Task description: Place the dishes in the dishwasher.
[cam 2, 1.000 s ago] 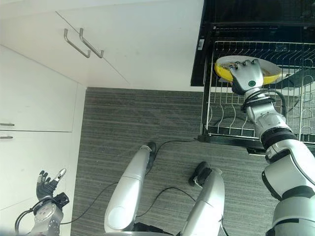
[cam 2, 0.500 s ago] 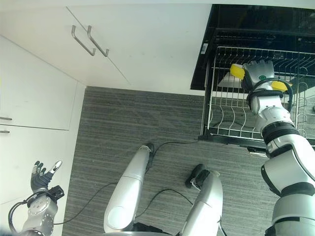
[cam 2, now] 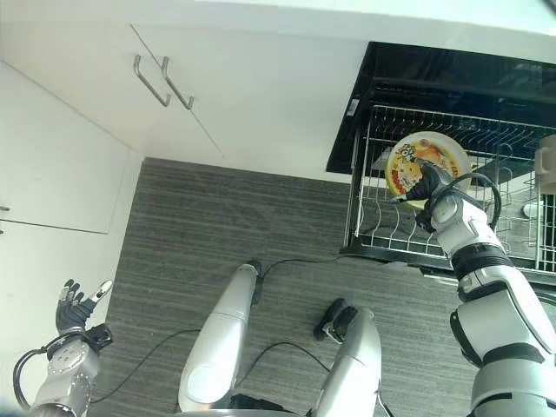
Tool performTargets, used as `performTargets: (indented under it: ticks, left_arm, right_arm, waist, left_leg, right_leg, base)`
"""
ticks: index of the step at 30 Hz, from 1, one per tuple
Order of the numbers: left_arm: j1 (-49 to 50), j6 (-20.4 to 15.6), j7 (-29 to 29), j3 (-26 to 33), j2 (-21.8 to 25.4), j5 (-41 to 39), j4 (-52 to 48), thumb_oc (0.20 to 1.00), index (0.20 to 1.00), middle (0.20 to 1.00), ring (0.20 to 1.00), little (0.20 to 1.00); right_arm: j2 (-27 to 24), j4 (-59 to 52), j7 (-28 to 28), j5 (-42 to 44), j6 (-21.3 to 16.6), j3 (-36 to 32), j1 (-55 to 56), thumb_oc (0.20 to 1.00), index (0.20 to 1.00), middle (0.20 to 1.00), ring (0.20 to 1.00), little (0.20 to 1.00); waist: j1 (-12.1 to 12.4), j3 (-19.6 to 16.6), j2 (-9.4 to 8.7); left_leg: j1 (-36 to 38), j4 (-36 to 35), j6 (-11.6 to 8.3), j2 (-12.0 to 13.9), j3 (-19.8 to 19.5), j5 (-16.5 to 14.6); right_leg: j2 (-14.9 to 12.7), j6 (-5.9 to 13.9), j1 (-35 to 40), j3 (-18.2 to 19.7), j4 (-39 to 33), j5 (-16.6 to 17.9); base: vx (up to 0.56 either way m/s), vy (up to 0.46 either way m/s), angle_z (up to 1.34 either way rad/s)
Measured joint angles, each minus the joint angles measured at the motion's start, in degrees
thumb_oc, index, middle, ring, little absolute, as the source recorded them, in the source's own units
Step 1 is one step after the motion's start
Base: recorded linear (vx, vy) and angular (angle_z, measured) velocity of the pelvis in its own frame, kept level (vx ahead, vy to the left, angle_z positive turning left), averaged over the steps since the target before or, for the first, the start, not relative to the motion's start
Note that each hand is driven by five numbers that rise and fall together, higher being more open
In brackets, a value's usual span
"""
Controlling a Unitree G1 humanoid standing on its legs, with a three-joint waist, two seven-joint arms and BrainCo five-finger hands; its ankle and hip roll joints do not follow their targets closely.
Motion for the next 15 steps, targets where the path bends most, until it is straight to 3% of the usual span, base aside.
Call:
performTargets:
  ticks: [3,7,9,11,14,15]
  left_arm:
    - [0.42,0.22,0.63,0.27,-0.46,0.00,-0.12,1.000,1.000,1.000,1.000,1.000]
    - [3.24,0.24,2.18,2.78,-2.99,0.09,-0.34,1.000,1.000,1.000,1.000,1.000]
    - [3.23,0.26,2.28,2.79,-3.11,0.17,-0.38,1.000,1.000,1.000,1.000,1.000]
    - [3.43,0.23,2.90,2.92,-3.46,0.45,-0.33,1.000,1.000,1.000,1.000,1.000]
    - [3.55,0.06,4.29,4.92,-3.93,0.46,0.27,1.000,1.000,1.000,1.000,1.000]
    - [3.77,-0.07,5.29,5.01,-4.66,0.50,0.42,1.000,1.000,1.000,1.000,1.000]
  right_arm:
    - [0.02,-10.36,-0.16,8.25,2.18,-6.60,5.80,1.000,1.000,1.000,1.000,1.000]
    - [2.41,-29.71,-1.60,19.83,4.44,-19.68,18.28,1.000,1.000,1.000,1.000,1.000]
    - [3.47,-33.03,-1.99,26.38,5.78,-22.81,20.50,1.000,1.000,1.000,1.000,1.000]
    - [8.83,-35.01,-2.87,40.91,9.35,-31.84,25.28,1.000,1.000,1.000,1.000,1.000]
    - [11.58,-36.84,-4.51,52.18,12.95,-34.50,30.50,1.000,1.000,1.000,1.000,1.000]
    - [14.62,-42.87,-5.44,56.24,13.70,-35.03,35.46,1.000,1.000,1.000,1.000,1.000]
  waist:
    - [-0.66,0.09,-0.38]
    - [-2.70,0.52,-2.96]
    - [-3.90,0.92,-4.38]
    - [-4.40,1.02,-5.98]
    - [-6.01,1.05,-7.25]
    - [-6.43,0.95,-7.46]
  left_leg:
    - [0.74,-0.94,0.44,0.05,0.21,0.23]
    - [3.48,-4.30,0.90,0.60,1.59,1.38]
    - [4.71,-6.64,1.11,1.56,2.10,2.07]
    - [8.56,-10.71,1.01,2.22,2.85,3.06]
    - [10.22,-13.74,0.45,3.40,2.97,4.34]
    - [12.49,-16.21,0.07,3.74,3.28,4.99]
  right_leg:
    - [0.55,0.34,1.28,-0.05,-2.52,1.29]
    - [1.90,1.56,4.27,0.05,-8.12,4.39]
    - [3.15,1.33,5.77,-0.12,-11.61,5.70]
    - [4.56,1.47,9.57,-0.39,-16.60,7.59]
    - [6.19,1.15,11.74,-1.31,-20.94,9.38]
    - [7.24,1.59,14.11,-1.45,-24.04,10.68]
  base:
    - [0.01,0.067,-0.05]
    - [-0.04,0.012,-0.15]
    - [0.00,-0.016,-0.22]
    - [-0.01,-0.046,-0.18]
    - [0.00,-0.059,-0.10]
    - [0.00,-0.046,-0.18]
